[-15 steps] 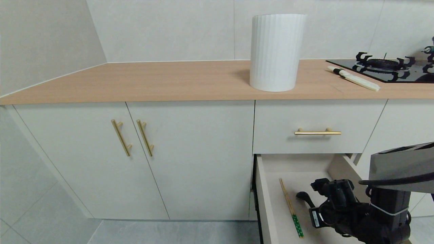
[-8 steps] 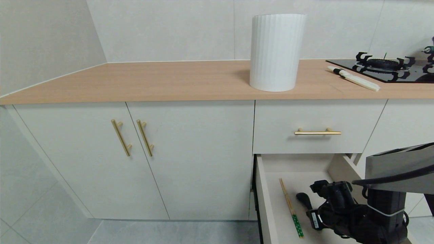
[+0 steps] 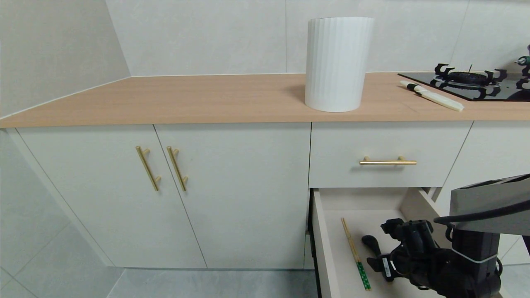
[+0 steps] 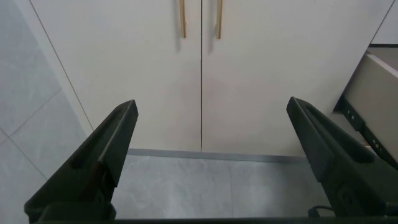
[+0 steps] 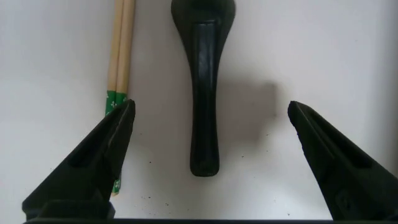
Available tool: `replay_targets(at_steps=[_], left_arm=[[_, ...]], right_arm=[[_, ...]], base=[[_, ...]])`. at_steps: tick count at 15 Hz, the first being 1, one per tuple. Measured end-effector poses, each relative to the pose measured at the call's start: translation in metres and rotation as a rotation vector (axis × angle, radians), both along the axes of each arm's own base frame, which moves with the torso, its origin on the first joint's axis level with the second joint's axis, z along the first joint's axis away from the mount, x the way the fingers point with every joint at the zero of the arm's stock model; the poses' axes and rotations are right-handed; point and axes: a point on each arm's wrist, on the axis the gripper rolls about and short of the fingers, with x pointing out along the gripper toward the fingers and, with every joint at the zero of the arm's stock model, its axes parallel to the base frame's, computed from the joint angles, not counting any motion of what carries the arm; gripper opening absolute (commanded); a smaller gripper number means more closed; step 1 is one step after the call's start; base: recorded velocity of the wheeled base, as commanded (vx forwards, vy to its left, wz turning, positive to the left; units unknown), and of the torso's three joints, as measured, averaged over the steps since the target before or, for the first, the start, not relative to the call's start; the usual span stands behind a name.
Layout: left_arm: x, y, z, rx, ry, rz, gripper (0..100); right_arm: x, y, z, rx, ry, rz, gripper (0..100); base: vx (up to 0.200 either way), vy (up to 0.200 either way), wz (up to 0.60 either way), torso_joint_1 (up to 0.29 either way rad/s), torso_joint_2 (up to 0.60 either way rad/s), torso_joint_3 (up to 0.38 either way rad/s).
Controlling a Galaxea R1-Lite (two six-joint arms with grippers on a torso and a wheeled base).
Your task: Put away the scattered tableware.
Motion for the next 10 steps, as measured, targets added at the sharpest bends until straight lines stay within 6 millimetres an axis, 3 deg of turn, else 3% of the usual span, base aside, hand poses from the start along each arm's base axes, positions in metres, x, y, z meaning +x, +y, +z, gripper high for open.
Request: replay_targets(at_steps=[2, 6, 10], left_arm=[[0.000, 0.000, 0.000, 0.000, 0.000, 0.000, 100], [0.000, 0.000, 0.000, 0.000, 0.000, 0.000, 100], [0.000, 0.000, 0.000, 0.000, 0.000, 0.000, 100]], right_arm=[[-0.002, -0.001, 0.010, 0.003, -0.020, -0.002, 100], [-0.017, -0.006, 0.051, 0.012, -0.064, -0.003, 100], [-0.053, -0.014, 0.100, 0.013, -0.011, -0.008, 100]], base=[[0.000, 0.000, 0.00, 0.000, 0.00, 0.000], [0.000, 0.000, 0.00, 0.000, 0.00, 0.000], [0.000, 0.000, 0.00, 0.000, 0.00, 0.000]])
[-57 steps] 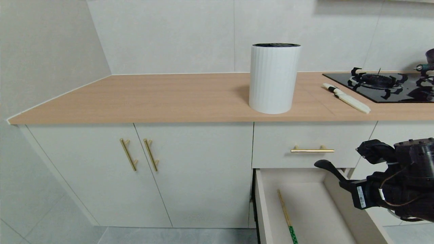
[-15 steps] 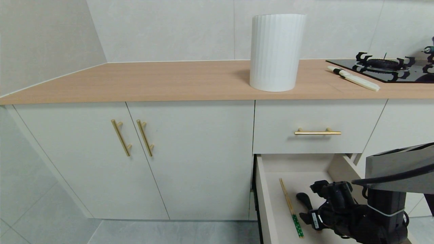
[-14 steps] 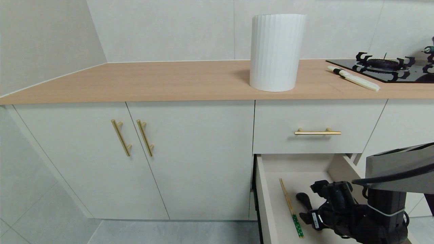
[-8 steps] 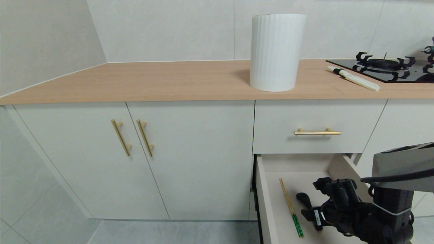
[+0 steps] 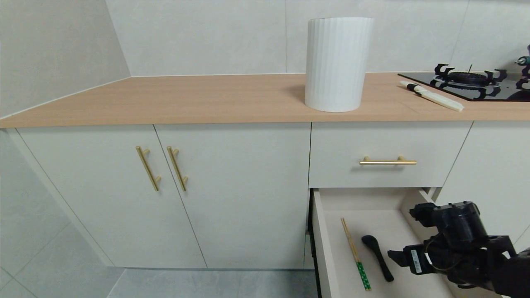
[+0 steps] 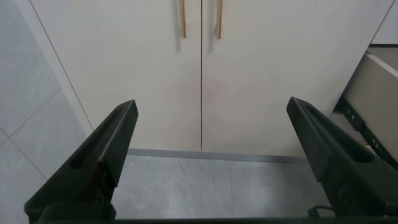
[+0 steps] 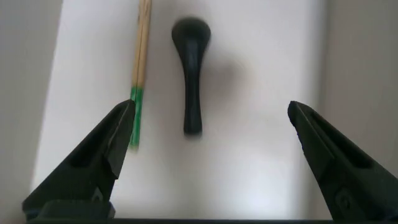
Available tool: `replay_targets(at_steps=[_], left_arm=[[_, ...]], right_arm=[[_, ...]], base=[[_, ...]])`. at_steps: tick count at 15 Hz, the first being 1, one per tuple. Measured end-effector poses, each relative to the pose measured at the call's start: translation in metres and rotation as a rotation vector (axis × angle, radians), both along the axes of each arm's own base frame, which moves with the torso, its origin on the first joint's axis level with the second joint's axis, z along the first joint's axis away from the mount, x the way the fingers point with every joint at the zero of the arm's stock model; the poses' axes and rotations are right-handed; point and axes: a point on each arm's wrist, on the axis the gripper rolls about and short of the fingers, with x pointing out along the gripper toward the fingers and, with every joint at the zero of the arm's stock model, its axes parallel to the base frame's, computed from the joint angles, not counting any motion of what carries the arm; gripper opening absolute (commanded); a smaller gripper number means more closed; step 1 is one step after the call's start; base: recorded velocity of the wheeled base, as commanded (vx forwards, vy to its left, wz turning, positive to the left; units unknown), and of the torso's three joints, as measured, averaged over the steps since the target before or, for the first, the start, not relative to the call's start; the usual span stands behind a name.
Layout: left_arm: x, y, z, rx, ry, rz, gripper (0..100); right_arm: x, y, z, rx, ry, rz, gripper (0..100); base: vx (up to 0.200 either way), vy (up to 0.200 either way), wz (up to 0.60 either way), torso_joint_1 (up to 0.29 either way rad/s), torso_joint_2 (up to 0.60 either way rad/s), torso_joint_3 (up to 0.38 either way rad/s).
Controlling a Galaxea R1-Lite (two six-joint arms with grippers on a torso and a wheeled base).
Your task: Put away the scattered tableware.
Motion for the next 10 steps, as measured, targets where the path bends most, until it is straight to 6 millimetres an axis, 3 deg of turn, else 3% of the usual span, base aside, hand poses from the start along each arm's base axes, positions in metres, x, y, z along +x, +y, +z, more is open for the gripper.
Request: replay_targets(at_steps=[5, 7, 10], left_arm=[[0.000, 0.000, 0.000, 0.001, 0.000, 0.000, 100], [0.000, 0.000, 0.000, 0.000, 0.000, 0.000, 100], [0.000, 0.000, 0.000, 0.000, 0.000, 0.000, 100]], right_arm=[[-0.055, -0.010, 0.047, -0.010, 0.072, 0.030, 100], [-0.074, -0.010, 0.065, -0.025, 0.115, 0.068, 100], [-0.085, -0.007, 0.084, -0.008, 0.066, 0.110, 100]], base=[[0.000, 0.000, 0.00, 0.000, 0.00, 0.000], [-0.200, 0.000, 0.00, 0.002, 0.00, 0.000], [-0.200, 0.000, 0.00, 0.002, 0.00, 0.005]])
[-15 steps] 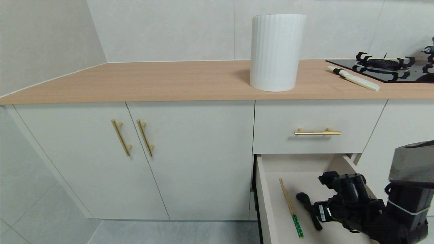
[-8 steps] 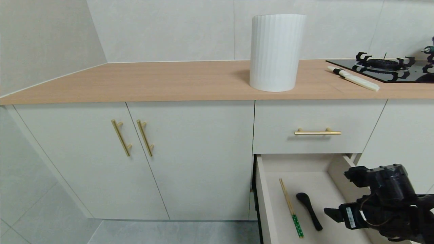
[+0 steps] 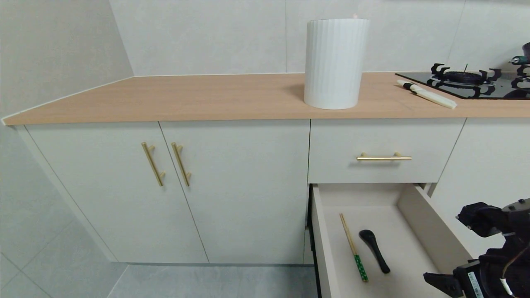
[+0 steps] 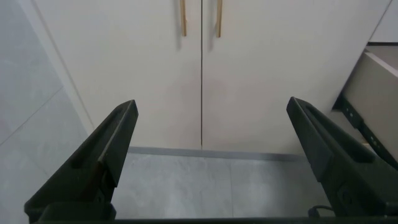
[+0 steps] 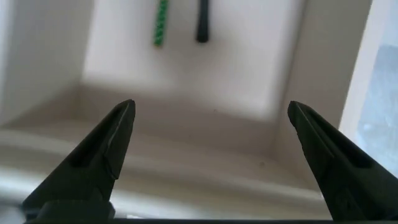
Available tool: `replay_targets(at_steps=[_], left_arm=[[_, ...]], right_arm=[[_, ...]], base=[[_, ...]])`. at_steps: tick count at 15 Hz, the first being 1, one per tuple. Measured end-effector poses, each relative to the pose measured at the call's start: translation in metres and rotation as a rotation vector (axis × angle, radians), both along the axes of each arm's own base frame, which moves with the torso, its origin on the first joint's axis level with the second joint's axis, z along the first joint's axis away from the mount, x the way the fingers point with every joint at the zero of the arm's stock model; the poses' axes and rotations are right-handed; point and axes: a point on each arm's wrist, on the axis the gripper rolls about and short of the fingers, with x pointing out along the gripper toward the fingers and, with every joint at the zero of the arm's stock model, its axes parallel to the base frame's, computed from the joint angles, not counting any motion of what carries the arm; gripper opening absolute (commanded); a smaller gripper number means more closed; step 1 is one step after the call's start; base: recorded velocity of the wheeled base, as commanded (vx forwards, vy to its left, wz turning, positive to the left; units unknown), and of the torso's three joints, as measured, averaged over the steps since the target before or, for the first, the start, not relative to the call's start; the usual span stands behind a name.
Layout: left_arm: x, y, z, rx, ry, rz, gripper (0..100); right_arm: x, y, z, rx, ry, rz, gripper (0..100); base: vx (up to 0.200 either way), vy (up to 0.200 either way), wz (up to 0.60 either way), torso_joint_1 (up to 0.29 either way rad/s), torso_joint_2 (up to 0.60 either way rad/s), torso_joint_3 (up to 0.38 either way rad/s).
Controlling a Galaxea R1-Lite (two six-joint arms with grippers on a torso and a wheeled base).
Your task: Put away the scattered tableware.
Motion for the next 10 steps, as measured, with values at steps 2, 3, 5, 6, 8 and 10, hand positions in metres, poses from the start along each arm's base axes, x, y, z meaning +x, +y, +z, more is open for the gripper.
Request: replay_targets(at_steps=[2, 3, 5, 6, 8, 10], left_arm=[[0.000, 0.000, 0.000, 0.000, 0.000, 0.000, 100], [0.000, 0.000, 0.000, 0.000, 0.000, 0.000, 100], [0.000, 0.000, 0.000, 0.000, 0.000, 0.000, 100], [0.000, 0.000, 0.000, 0.000, 0.000, 0.000, 100], [0.000, 0.000, 0.000, 0.000, 0.000, 0.000, 100], [0.000, 0.000, 0.000, 0.000, 0.000, 0.000, 100]], right_arm=[[-0.004, 0.000, 0.003, 0.001, -0.004, 0.012, 100], [-0.006, 0.000, 0.003, 0.001, -0.002, 0.021, 100], [-0.013, 0.002, 0.001, 0.004, 0.043, 0.083, 100], [-0.018, 0.003, -0.001, -0.001, 0.071, 0.150, 100], [-0.026, 0.002, -0.005, -0.016, 0.111, 0.233, 100], [-0.032, 0.003, -0.008, -0.020, 0.149, 0.265, 100]], base=[[-0.100, 0.000, 0.00, -0.001, 0.00, 0.004], [0.000, 0.000, 0.00, 0.000, 0.00, 0.000], [0.000, 0.000, 0.00, 0.000, 0.00, 0.000], [0.000, 0.000, 0.00, 0.000, 0.00, 0.000], [0.000, 0.000, 0.00, 0.000, 0.00, 0.000], [0.000, 0.000, 0.00, 0.000, 0.00, 0.000]])
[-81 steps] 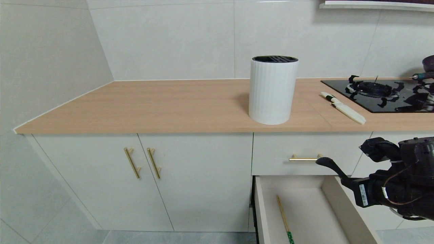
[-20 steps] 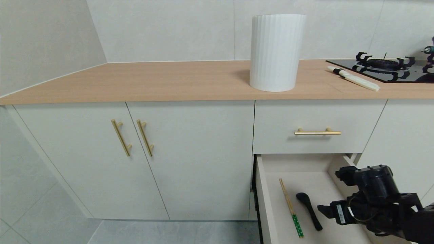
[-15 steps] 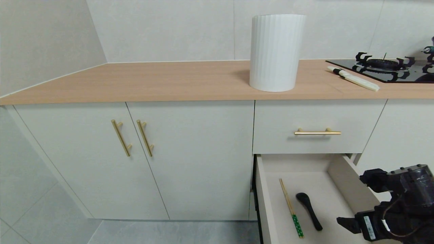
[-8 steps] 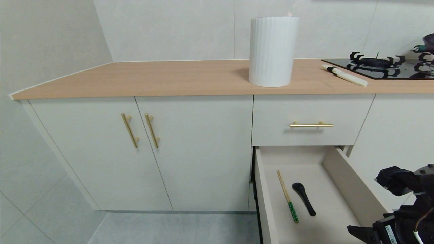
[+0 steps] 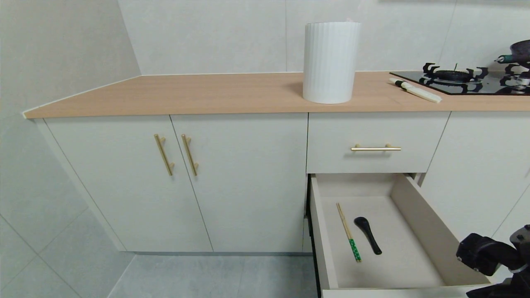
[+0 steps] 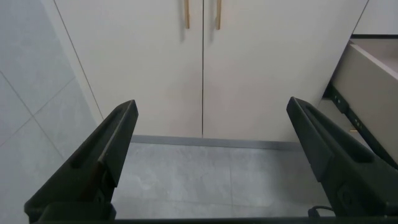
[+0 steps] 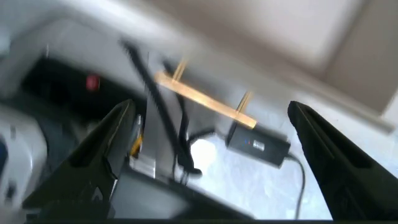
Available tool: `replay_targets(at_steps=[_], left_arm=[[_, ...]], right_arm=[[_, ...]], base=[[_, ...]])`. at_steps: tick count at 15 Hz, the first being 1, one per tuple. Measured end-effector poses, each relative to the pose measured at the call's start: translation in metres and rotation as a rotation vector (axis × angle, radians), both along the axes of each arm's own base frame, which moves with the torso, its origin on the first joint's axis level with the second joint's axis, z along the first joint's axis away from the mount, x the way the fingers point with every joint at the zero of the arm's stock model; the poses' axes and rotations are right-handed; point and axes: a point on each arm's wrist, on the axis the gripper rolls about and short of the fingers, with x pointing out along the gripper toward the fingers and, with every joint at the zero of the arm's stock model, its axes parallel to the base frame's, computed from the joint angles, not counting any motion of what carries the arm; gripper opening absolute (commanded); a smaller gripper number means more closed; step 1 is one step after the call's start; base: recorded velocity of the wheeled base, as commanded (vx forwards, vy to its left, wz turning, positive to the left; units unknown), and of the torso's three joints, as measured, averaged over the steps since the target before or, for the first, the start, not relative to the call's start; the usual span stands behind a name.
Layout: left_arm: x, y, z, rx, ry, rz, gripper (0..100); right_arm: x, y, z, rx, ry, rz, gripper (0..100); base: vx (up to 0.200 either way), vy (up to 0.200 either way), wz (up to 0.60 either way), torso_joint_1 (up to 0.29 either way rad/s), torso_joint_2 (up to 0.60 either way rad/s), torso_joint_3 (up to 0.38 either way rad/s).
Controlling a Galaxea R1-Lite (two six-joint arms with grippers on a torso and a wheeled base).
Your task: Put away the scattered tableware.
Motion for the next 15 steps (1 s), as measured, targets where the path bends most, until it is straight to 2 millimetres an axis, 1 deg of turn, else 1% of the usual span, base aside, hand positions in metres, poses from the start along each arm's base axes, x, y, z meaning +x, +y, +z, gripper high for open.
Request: replay_targets(at_steps=[3, 5, 7, 9, 11, 15], left_arm=[[0.000, 0.000, 0.000, 0.000, 0.000, 0.000, 100], [0.000, 0.000, 0.000, 0.000, 0.000, 0.000, 100], [0.000, 0.000, 0.000, 0.000, 0.000, 0.000, 100], [0.000, 0.000, 0.000, 0.000, 0.000, 0.000, 100], [0.000, 0.000, 0.000, 0.000, 0.000, -0.001, 100], [0.000, 0.000, 0.000, 0.000, 0.000, 0.000, 100]], right_arm=[[-0.001, 0.004, -0.006, 0.011, 0.069, 0.050, 100], [0.004, 0.008, -0.013, -0.009, 0.116, 0.050, 100], [0.014, 0.014, -0.023, -0.029, 0.172, 0.028, 100], [0.029, 0.022, -0.032, 0.006, 0.175, -0.082, 100], [0.038, 0.026, -0.037, -0.001, 0.169, -0.158, 100], [0.055, 0.035, -0.038, 0.022, 0.168, -0.297, 100]], base=[[0.000, 0.000, 0.00, 0.000, 0.00, 0.000], [0.000, 0.000, 0.00, 0.000, 0.00, 0.000], [0.000, 0.000, 0.00, 0.000, 0.00, 0.000], [0.000, 0.000, 0.00, 0.000, 0.00, 0.000], [0.000, 0.000, 0.00, 0.000, 0.00, 0.000], [0.000, 0.000, 0.00, 0.000, 0.00, 0.000]])
